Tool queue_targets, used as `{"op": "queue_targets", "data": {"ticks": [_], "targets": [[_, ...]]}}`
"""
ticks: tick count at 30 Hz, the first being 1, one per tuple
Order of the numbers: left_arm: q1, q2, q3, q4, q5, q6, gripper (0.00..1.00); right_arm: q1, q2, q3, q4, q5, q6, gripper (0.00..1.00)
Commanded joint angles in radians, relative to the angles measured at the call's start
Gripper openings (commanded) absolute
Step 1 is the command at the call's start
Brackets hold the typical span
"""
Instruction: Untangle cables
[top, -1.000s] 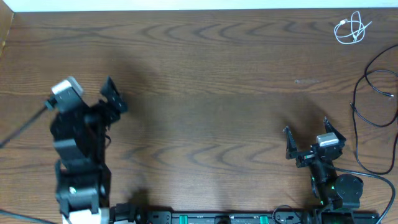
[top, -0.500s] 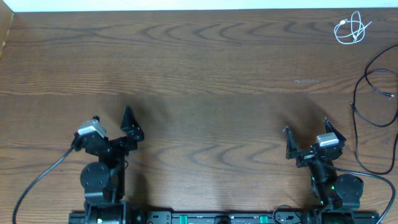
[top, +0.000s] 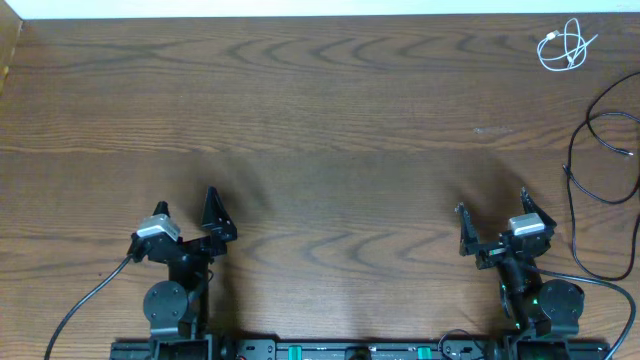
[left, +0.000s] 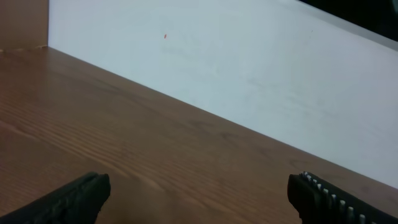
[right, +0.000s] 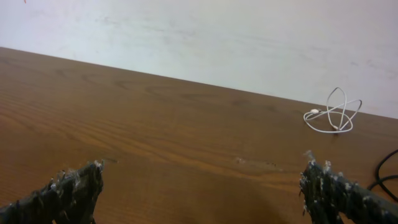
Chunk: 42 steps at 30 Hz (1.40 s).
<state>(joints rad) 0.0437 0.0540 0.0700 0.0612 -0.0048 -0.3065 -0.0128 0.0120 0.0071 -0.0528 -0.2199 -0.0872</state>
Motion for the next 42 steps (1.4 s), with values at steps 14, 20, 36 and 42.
{"op": "queue_targets", "data": {"ticks": [14,20,36,42], "targets": [[-0.003,-0.053,-0.066,-0.058,-0.036,0.026,0.96,-0.005,-0.005,-0.002,-0.004,0.001,0.011,0.99],[-0.003,-0.053,-0.066,-0.132,-0.037,0.044,0.96,-0.005,-0.005,-0.002,-0.004,0.001,0.011,0.99],[-0.003,-0.048,-0.066,-0.132,-0.037,0.043,0.96,-0.005,-0.005,-0.002,-0.004,0.001,0.011,0.99],[-0.003,-0.048,-0.066,-0.132,-0.037,0.043,0.96,-0.005,-0.005,-0.002,-0.004,0.001,0.011,0.99]]}}
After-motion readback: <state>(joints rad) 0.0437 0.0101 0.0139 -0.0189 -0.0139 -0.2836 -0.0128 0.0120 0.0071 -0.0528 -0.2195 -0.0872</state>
